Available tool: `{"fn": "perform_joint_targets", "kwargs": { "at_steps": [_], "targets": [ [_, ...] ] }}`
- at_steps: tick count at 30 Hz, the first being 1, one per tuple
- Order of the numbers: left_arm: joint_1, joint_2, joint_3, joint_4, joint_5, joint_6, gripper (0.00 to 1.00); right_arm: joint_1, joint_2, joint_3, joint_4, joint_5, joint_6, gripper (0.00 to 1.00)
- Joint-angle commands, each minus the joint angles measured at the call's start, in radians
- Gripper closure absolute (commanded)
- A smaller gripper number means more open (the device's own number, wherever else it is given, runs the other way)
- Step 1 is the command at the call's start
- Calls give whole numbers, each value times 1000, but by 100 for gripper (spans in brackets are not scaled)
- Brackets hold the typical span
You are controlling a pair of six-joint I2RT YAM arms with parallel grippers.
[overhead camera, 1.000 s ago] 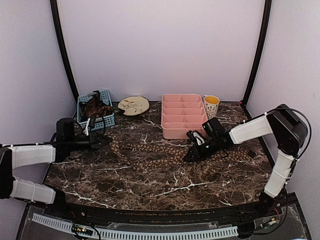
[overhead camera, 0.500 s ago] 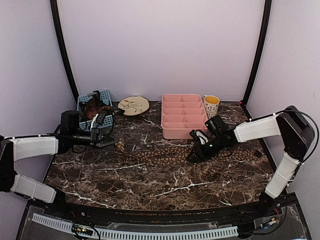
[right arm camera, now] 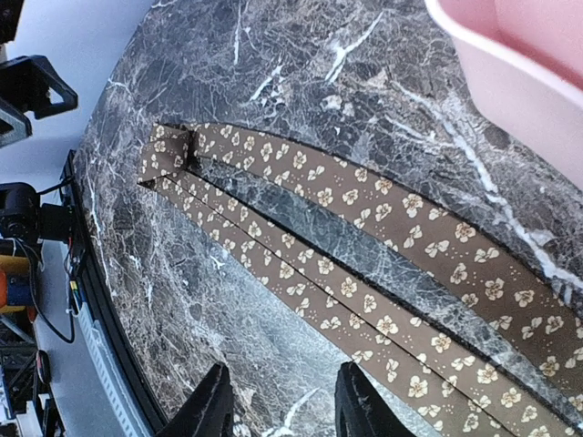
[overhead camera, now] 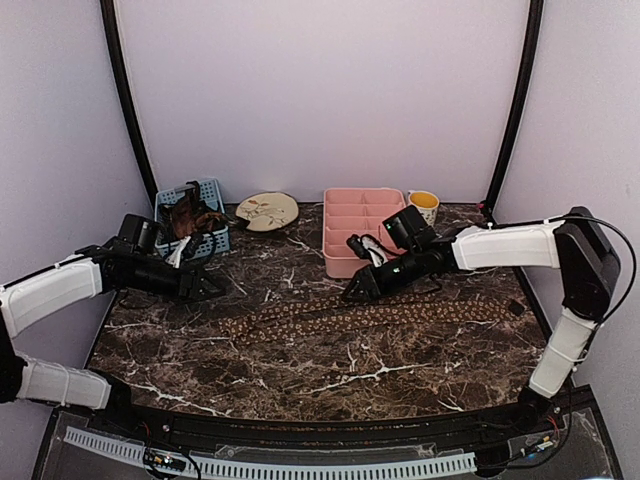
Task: Roll the ties
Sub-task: Adjust the tie at the center of the board, then flatten out the tie at the center of the board.
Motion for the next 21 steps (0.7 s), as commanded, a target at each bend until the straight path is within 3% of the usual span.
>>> {"fn": "perform_joint_targets", "kwargs": {
  "at_steps": [1, 8, 11, 17, 21],
  "targets": [
    [5, -140, 43, -114, -243, 8, 33, 42, 53, 26, 39, -27, 27, 63],
    [-16, -14, 87, -11, -221, 38, 35, 64, 130, 79, 106, -43, 73, 68],
    [-94, 82, 154, 83, -226, 64, 35, 59, 114, 74, 101, -13, 86, 70],
    [-316, 432, 371, 160, -257, 180, 36, -63, -45, -96, 88, 27, 114, 71],
    [-395, 654, 542, 74, -301, 227, 40, -149, -122, -185, 67, 31, 121, 71]
  ]
}}
